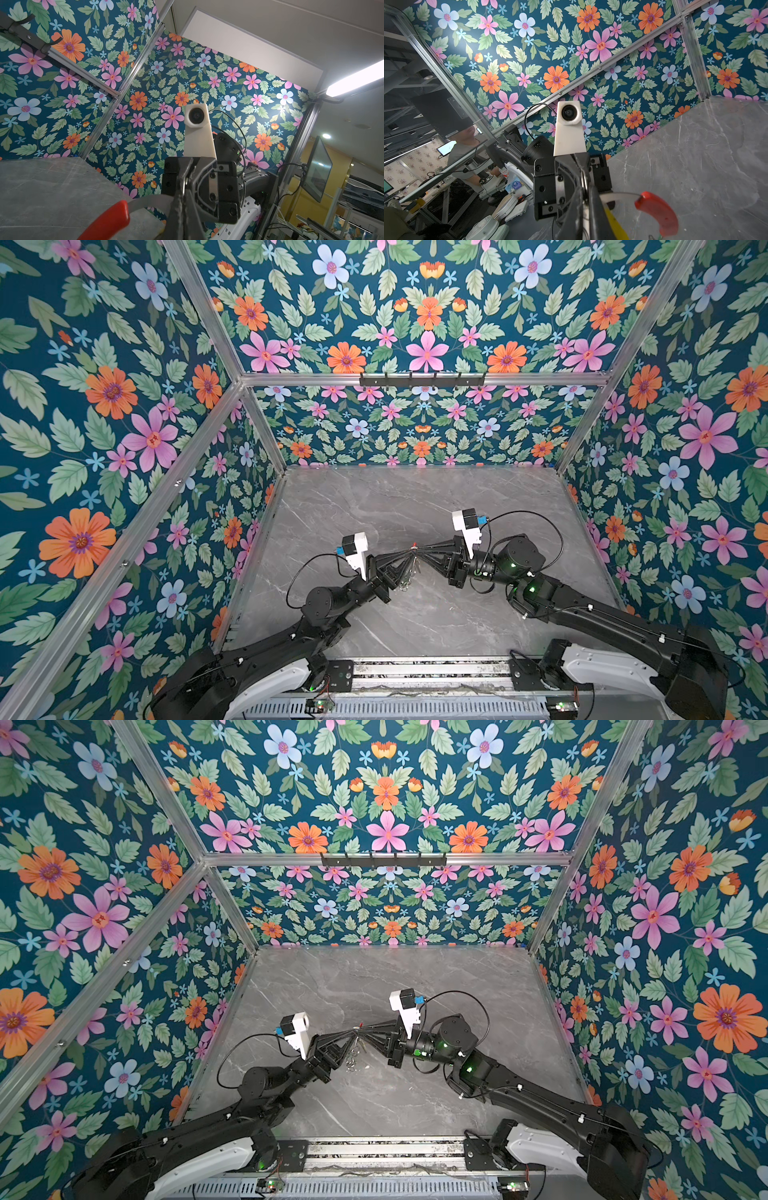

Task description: Remove the keys from the keyring

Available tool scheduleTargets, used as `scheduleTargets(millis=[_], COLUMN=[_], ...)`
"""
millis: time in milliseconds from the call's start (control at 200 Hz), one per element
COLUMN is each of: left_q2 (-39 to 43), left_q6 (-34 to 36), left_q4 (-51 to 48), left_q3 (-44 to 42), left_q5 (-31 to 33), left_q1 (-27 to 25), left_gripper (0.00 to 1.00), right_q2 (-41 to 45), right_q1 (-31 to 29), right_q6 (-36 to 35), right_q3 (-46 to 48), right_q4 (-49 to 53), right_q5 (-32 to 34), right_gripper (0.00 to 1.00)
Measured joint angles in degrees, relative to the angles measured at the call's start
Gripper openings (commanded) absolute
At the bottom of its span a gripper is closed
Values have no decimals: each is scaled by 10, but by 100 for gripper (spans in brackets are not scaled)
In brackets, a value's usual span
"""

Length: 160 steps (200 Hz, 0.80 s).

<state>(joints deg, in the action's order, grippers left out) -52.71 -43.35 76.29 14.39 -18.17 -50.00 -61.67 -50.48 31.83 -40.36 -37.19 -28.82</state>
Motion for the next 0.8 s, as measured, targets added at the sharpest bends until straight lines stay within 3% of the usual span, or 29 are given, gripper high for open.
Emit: scheduleTargets(millis=[75, 295, 455, 605, 800], left_q2=[-1, 20, 92, 155, 157], left_q6=[-3, -17, -16, 19, 83], left_q4=[2, -1, -69, -210, -390], left_q3=[0, -17, -17, 33, 125], left_q5=[-1, 3, 4, -18, -76], left_q1=[0, 0, 0, 0, 0], left_gripper=[15, 41, 43, 44, 43], right_q2=[3, 33, 54, 52, 33], right_q1=[0, 0, 2, 13, 18], right_q6=[-2, -20, -61, -111, -172], right_q3=[0, -17, -64, -126, -202], right_q4=[4, 82, 204, 339, 485], right_q5=[0, 10, 11, 8, -16], right_gripper=[1, 0, 0, 0, 0])
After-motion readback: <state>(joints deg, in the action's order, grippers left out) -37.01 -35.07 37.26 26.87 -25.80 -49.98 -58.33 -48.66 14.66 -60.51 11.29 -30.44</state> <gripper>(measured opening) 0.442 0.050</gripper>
